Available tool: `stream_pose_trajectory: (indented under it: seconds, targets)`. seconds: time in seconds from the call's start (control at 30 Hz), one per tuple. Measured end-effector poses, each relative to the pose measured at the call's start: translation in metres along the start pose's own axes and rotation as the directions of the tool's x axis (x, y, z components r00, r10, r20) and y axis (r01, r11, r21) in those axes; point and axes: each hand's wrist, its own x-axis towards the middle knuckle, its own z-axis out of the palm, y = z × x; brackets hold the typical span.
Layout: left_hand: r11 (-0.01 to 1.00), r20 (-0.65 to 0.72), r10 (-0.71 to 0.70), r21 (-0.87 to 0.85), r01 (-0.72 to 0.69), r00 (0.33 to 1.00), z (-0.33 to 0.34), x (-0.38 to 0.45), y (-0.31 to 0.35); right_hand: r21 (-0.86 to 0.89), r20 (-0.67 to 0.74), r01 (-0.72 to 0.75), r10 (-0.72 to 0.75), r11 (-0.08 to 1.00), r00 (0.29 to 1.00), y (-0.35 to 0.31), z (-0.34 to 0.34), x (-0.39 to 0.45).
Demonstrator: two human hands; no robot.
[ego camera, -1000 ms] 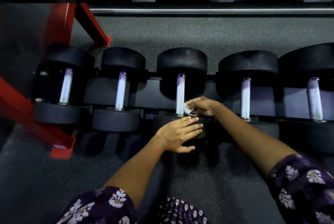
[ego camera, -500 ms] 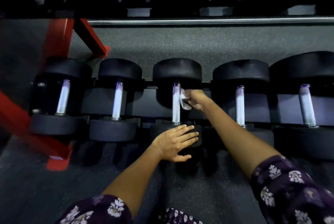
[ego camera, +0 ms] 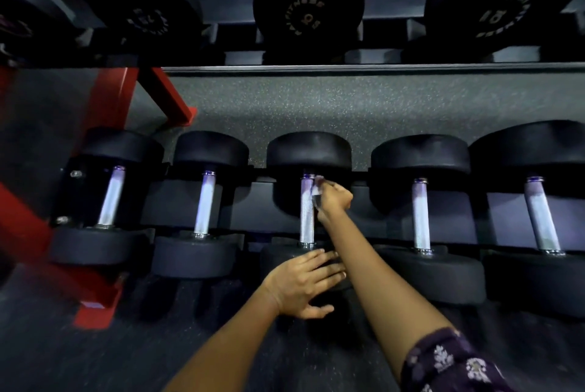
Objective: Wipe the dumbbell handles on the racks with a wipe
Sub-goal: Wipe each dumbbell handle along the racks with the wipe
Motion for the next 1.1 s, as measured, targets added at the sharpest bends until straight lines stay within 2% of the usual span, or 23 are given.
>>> stream_pose_trajectory:
  seconds: [0.03, 0.13, 0.27, 0.33, 0.4, 0.47, 0.57, 0.6, 0.63, 0.73, 0.8, 0.87, 0.97, 1.1]
  targets:
    - [1.000, -0.006, 0.005, 0.002, -0.005, 1.000, 0.000, 0.000, 0.000, -0.045, -0.012, 0.050, -0.050, 0.998, 0.999, -0.001, -0.001, 0.000]
    - [1.000, 0.010, 0.002, 0.008, -0.003, 1.000, 0.002, 0.000, 0.000, -0.114, 0.066, 0.185, -0.178, 0.976, 0.982, -0.006, -0.003, -0.009]
    - [1.000, 0.051, 0.002, 0.004, -0.002, 0.999, 0.004, -0.003, 0.000, -0.071, 0.083, 0.011, -0.005, 0.997, 0.997, -0.009, -0.005, -0.003]
    - [1.000, 0.058, 0.009, 0.015, -0.010, 0.998, 0.003, -0.004, 0.000, -0.228, 0.064, 0.184, -0.174, 0.956, 0.983, -0.009, -0.001, -0.004]
    - [1.000, 0.050, 0.005, 0.017, -0.006, 0.999, 0.002, -0.003, 0.001, -0.439, 0.168, 0.406, -0.371, 0.802, 0.913, -0.007, -0.003, -0.014]
    - [1.000, 0.054, 0.000, 0.009, 0.000, 0.999, 0.001, -0.003, 0.000, -0.530, 0.320, 0.584, -0.493, 0.615, 0.809, -0.001, -0.009, -0.016]
    - [1.000, 0.074, 0.016, 0.009, -0.017, 0.997, 0.001, -0.004, -0.003, -0.492, 0.549, 0.804, -0.598, 0.334, 0.584, 0.003, -0.023, -0.007]
    - [1.000, 0.072, 0.021, 0.002, -0.021, 0.997, 0.001, -0.004, -0.004, -0.472, 0.598, 0.833, -0.589, 0.290, 0.544, 0.004, -0.028, -0.002]
    - [1.000, 0.067, 0.022, -0.010, -0.021, 0.997, 0.000, -0.004, -0.004, -0.457, 0.640, 0.842, -0.552, 0.286, 0.535, 0.006, -0.033, 0.002]
    - [0.999, 0.048, 0.026, -0.030, -0.025, 0.998, -0.001, -0.003, -0.004, -0.413, 0.710, 0.835, -0.446, 0.363, 0.545, 0.004, -0.050, 0.000]
    - [0.999, 0.043, 0.023, -0.026, -0.021, 0.999, -0.001, -0.001, -0.005, -0.449, 0.740, 0.789, -0.321, 0.419, 0.591, 0.000, -0.059, -0.003]
    - [0.999, 0.041, 0.016, -0.040, -0.014, 0.999, -0.002, 0.001, -0.005, -0.537, 0.738, 0.739, -0.199, 0.406, 0.645, -0.005, -0.072, -0.007]
    - [0.997, 0.044, -0.005, -0.075, 0.009, 0.999, -0.004, 0.004, -0.003, -0.589, 0.596, 0.648, -0.282, 0.483, 0.752, -0.014, -0.097, -0.013]
    - [0.984, 0.070, -0.110, -0.135, 0.119, 0.991, -0.011, 0.016, 0.007, -0.637, 0.458, 0.566, -0.333, 0.523, 0.824, -0.027, -0.133, -0.010]
